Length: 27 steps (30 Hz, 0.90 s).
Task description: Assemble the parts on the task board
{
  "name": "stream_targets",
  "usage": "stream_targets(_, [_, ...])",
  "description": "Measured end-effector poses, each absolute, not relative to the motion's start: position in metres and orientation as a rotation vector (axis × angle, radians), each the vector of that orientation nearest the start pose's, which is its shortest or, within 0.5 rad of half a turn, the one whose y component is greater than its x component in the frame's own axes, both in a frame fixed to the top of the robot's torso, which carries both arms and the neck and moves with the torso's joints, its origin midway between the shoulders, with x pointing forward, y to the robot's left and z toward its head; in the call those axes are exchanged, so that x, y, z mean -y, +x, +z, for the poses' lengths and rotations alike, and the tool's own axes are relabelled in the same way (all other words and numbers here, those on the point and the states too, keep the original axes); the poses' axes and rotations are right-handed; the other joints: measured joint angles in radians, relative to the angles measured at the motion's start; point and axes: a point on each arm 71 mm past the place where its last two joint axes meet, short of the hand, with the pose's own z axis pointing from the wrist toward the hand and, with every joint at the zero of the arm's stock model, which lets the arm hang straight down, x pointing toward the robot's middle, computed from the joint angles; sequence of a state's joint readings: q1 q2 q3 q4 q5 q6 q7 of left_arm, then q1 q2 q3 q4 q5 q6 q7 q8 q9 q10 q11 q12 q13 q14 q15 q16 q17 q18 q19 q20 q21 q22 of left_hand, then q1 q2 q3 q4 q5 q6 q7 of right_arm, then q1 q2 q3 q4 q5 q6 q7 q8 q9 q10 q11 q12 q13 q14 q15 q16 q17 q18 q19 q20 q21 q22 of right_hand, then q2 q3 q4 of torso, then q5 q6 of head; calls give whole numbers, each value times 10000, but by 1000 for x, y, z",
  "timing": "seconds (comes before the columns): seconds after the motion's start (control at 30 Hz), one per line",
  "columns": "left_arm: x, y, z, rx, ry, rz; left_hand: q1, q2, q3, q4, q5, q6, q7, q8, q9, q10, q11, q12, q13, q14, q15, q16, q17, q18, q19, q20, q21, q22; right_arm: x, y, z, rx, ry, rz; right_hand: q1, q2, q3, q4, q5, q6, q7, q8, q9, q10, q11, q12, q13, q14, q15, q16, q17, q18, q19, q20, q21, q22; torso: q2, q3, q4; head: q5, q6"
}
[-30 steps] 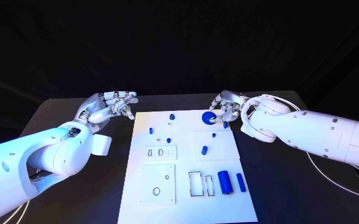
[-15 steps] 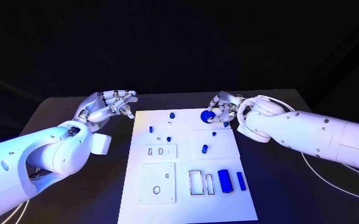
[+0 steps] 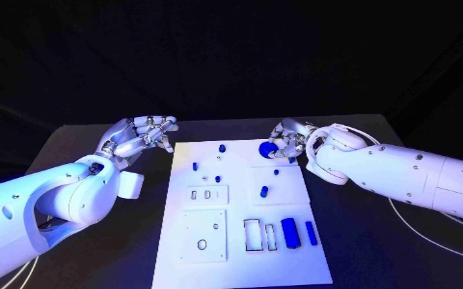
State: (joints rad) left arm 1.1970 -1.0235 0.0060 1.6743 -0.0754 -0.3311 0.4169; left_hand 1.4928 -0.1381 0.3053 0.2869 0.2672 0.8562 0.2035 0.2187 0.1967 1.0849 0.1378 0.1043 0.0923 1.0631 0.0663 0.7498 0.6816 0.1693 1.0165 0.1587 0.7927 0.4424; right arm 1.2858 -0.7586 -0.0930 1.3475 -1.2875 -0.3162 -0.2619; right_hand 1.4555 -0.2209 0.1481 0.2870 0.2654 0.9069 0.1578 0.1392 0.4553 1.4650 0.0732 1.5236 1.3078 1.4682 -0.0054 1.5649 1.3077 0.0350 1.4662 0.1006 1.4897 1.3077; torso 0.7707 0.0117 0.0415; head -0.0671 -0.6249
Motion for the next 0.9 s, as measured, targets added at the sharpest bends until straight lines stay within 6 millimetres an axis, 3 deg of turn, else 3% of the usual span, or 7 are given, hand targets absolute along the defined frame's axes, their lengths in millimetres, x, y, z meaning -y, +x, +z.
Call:
stream_targets(0.3, [-252,464,-147,-13458,-10240,-15296,0,0,0,0,0,0,0,0,-1,0,0,0,0,0,0,0,0,0,0,0,0,-1,221,532,-176,-17207,1063,4681,-3,2,0,0,0,-31,31,38,-1,-1,0,0,-1,-36,36,0,-1,4,0,-1,30,-1,-2,-3,6,-25,15])
stream_targets(0.4, [-252,464,-147,-13469,-10238,-15310,0,0,0,0,0,0,0,0,-2,0,0,0,0,0,0,0,-1,0,0,0,0,-1,219,532,-176,-17200,1012,4666,22,127,3,-4,0,-26,26,120,27,-1,0,0,-1,-36,36,-1,-1,6,0,-1,38,-1,-2,-4,7,-21,16])
stream_targets(0.5, [-252,464,-147,-13473,-10238,-15312,0,0,0,0,0,0,0,0,-2,0,0,0,0,0,0,0,-1,0,0,0,0,-1,217,533,-176,-17182,862,4590,312,406,474,-105,-400,271,-53,309,56,-1,0,0,-1,-36,36,-1,-2,11,0,-1,146,-2,-2,-5,8,-17,23])
stream_targets(0.77, [-254,465,-148,-13470,-10254,-15273,0,0,-1,0,0,0,0,0,-3,0,0,0,0,0,0,0,-2,0,0,0,0,-1,213,533,-174,-17039,331,4373,650,194,1659,-279,-232,625,-125,432,13,16,-126,0,-2,-34,-39,-1,-2,17,0,-1,186,-3,-1,-3,-1,-7,36])
stream_targets(0.9, [-255,466,-148,-13461,-10268,-15234,0,0,-1,0,0,0,0,0,-4,0,0,0,0,0,0,0,-2,0,0,0,0,-1,211,533,-173,-16986,101,4284,650,193,1892,-318,-231,625,-124,433,13,16,-126,0,-3,-34,-39,-1,-3,16,0,-1,186,-3,-2,-5,3,-5,50])
